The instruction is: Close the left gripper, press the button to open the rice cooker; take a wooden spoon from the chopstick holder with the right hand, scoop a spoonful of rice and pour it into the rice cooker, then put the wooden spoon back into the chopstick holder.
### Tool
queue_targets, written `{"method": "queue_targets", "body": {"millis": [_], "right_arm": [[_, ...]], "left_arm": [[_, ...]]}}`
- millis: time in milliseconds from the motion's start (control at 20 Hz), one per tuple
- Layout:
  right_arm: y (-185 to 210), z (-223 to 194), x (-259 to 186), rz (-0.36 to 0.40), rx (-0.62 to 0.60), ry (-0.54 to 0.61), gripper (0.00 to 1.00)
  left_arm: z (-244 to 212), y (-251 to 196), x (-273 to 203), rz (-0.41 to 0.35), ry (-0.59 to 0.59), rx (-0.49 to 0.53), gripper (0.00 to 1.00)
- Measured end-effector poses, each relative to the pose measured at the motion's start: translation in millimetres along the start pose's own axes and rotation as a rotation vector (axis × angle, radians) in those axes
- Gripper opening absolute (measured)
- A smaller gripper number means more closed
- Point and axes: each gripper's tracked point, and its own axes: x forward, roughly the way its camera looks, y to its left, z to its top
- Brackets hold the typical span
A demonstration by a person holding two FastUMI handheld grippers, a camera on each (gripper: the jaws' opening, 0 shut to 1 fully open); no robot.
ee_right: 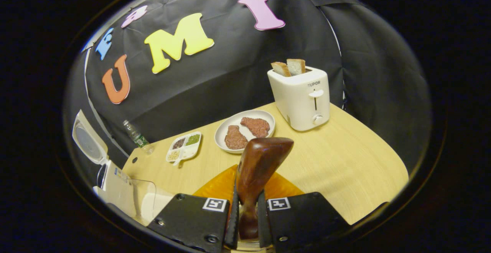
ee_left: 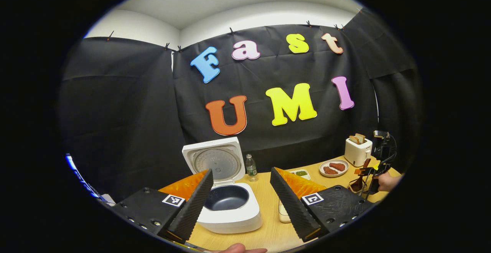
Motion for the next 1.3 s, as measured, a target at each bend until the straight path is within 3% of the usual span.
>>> {"method": "queue_targets", "body": {"millis": [100,400,600,750,1050,1300], "right_arm": [[5,12,-15,0.001,-0.026,-0.034,0.26],[44,78,-77,-0.033,-0.229,-0.2,0.26],[98,126,-119,0.004,-0.33,-0.286,0.26],[149,139,-136,0.057,-0.351,-0.313,0.26],[247,102,-122,0.2,-0.382,-0.287,0.25],[279,37,-75,0.222,-0.386,-0.202,0.25]], "left_arm": [[-4,3,-2,0.002,0.0,-0.005,0.95],[-17,20,-4,0.023,-0.003,-0.012,0.95],[-24,32,-9,0.04,-0.002,-0.018,0.95],[-29,42,-10,0.056,-0.003,-0.03,0.95],[-41,52,-11,0.081,0.013,-0.035,0.95],[-49,56,-10,0.085,0.032,-0.029,0.95]]}}
